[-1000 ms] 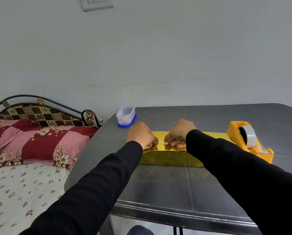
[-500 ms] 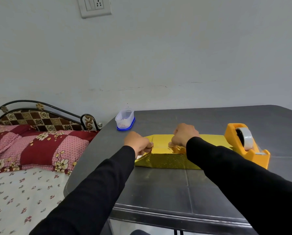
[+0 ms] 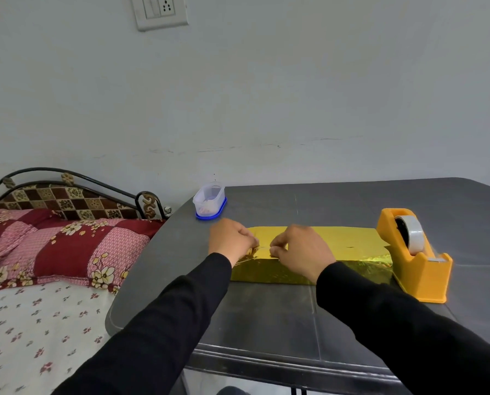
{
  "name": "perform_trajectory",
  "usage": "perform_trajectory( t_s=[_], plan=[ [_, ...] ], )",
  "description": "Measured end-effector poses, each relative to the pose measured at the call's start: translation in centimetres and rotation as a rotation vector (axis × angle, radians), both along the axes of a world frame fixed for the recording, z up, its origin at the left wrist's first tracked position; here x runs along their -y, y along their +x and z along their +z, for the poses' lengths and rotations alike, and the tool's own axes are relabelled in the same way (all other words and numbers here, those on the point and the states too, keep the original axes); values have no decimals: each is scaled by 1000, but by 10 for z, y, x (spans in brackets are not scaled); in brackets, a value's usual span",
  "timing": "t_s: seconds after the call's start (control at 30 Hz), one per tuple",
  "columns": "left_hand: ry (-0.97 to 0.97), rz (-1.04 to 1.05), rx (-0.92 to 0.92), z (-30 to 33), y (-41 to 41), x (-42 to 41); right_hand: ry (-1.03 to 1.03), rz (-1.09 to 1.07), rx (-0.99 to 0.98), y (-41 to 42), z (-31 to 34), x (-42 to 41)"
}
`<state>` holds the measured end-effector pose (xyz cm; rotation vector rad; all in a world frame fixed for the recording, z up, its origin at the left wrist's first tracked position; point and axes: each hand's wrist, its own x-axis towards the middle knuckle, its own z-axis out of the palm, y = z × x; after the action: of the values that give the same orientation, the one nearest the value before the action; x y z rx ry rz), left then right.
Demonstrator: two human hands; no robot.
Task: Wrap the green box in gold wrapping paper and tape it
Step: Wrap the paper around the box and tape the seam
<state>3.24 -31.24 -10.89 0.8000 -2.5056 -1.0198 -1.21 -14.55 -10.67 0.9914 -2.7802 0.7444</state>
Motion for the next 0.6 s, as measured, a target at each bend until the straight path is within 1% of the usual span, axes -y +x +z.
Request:
perform_trajectory(
  t_s=[0.1, 0.17, 0.2, 0.23, 0.27, 0.3, 0.37, 0.4, 0.43, 0.5, 0.53, 0.57, 0.6],
  plan=[
    [96, 12, 20, 1, 1, 2, 60, 6, -83, 5, -3, -1],
    [115, 14, 87, 3, 3, 3, 128, 27, -109, 7, -5, -3],
    [44, 9, 132, 3, 3, 6, 173, 41, -150, 9, -7, -4],
    [-67, 14, 148, 2, 2, 8, 206, 52, -206, 10, -10, -5],
    [-188, 29, 117, 2, 1, 9, 214, 57, -257, 12, -14, -7],
    [-264, 30, 46, 4, 0, 7, 204, 56, -291, 13, -19, -7],
    [-323, -34, -112, 12, -5, 0, 181, 42, -346, 14, -30, -7],
    [-340, -108, -118, 16, -12, -2, 184, 35, -374, 14, -35, -6],
    [-383, -212, -52, 20, -19, -4, 189, 28, -399, 13, -39, -5],
    [-475, -371, 195, 23, -28, -6, 189, 16, -439, 13, -42, -5],
    [-483, -407, 292, 23, -32, -3, 190, 21, -450, 11, -43, -7],
    [-472, -416, 352, 22, -34, 1, 192, 33, -465, 8, -43, -11],
    [-446, -398, 374, 22, -32, 4, 195, 45, -462, 4, -43, -15]
  ],
)
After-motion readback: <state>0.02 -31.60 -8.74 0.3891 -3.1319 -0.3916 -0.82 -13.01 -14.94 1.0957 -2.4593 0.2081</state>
